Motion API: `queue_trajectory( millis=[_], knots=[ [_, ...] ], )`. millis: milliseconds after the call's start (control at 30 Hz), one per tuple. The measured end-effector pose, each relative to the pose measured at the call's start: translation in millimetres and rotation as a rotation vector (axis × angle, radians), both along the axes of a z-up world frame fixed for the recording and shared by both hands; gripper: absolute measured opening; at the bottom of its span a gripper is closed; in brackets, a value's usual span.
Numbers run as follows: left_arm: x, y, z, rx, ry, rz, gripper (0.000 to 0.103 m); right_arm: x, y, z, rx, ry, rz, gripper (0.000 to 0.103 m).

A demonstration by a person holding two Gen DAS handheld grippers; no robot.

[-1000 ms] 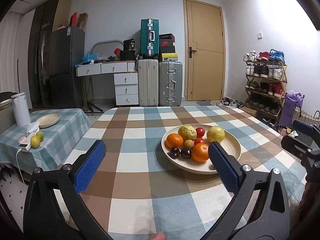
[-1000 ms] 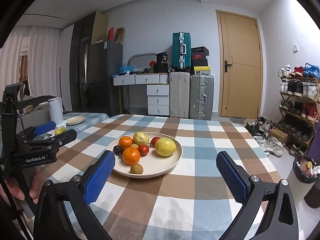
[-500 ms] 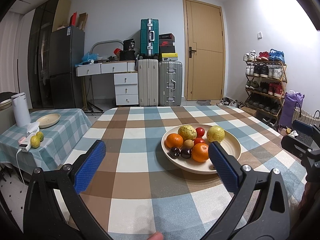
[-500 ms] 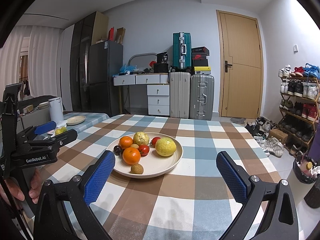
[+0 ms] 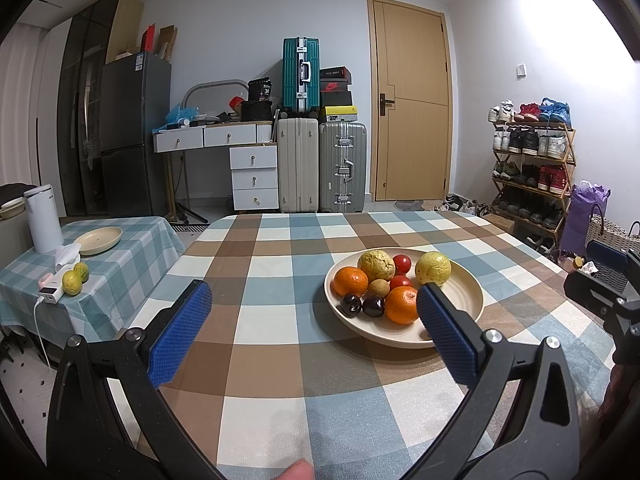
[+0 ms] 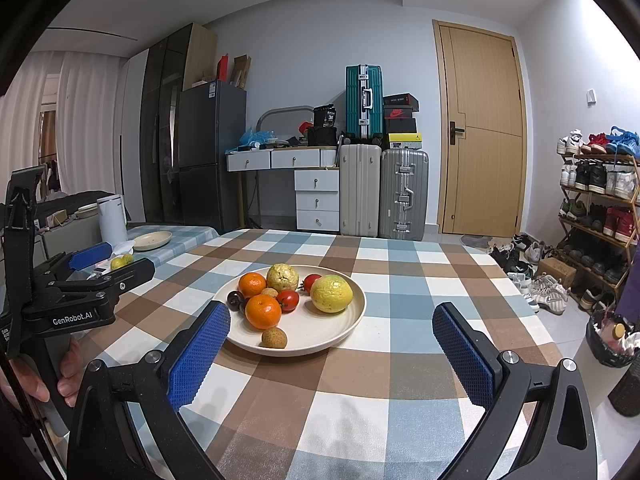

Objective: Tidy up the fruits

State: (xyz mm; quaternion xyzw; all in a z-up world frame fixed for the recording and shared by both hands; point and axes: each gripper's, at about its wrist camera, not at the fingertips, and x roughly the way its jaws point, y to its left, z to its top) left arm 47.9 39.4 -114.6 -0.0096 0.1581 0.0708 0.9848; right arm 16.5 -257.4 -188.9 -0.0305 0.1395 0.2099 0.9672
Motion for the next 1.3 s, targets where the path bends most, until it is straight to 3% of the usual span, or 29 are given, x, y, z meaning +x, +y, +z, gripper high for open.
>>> queue_trajectory(
  millis=[1300],
  knots=[
    [2.8, -1.2, -2.2, -0.003, 0.001, -0.008, 0.102, -0.2, -0.1, -0.3, 0.001, 0.0, 0.0, 0.103]
  ],
)
